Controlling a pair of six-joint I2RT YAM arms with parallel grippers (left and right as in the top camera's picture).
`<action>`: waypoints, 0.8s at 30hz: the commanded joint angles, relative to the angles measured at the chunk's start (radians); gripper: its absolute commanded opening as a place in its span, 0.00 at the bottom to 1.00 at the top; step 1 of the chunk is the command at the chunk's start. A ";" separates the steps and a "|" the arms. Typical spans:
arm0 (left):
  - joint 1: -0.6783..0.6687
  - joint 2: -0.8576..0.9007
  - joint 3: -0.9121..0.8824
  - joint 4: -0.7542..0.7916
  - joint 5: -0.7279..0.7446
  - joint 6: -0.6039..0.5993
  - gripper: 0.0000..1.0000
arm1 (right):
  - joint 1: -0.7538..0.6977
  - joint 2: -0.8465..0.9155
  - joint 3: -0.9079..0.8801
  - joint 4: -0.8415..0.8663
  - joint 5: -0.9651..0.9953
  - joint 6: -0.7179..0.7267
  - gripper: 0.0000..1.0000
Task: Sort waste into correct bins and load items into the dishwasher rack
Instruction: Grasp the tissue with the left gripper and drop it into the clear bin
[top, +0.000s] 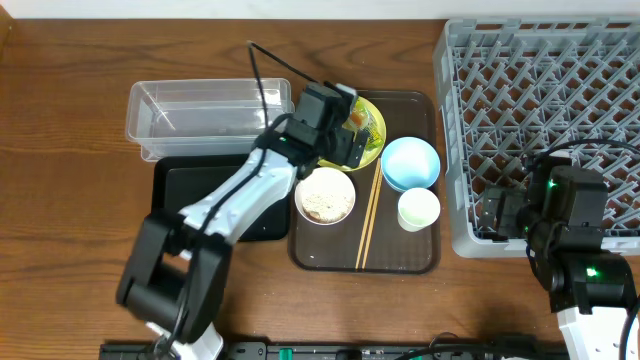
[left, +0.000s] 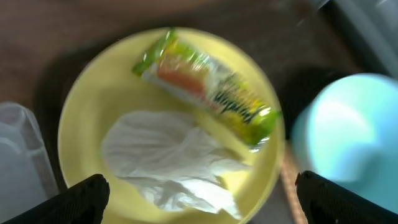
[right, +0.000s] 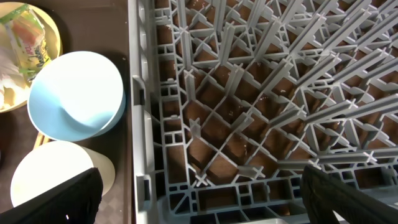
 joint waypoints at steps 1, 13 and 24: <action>0.004 0.051 0.010 0.005 -0.069 0.014 0.98 | 0.017 -0.004 0.023 -0.001 -0.016 0.010 0.99; 0.003 0.153 0.010 0.040 -0.067 0.013 0.68 | 0.017 -0.005 0.023 -0.005 -0.033 0.010 0.99; 0.009 0.071 0.010 0.033 -0.068 0.013 0.06 | 0.017 -0.005 0.023 -0.005 -0.032 0.010 0.99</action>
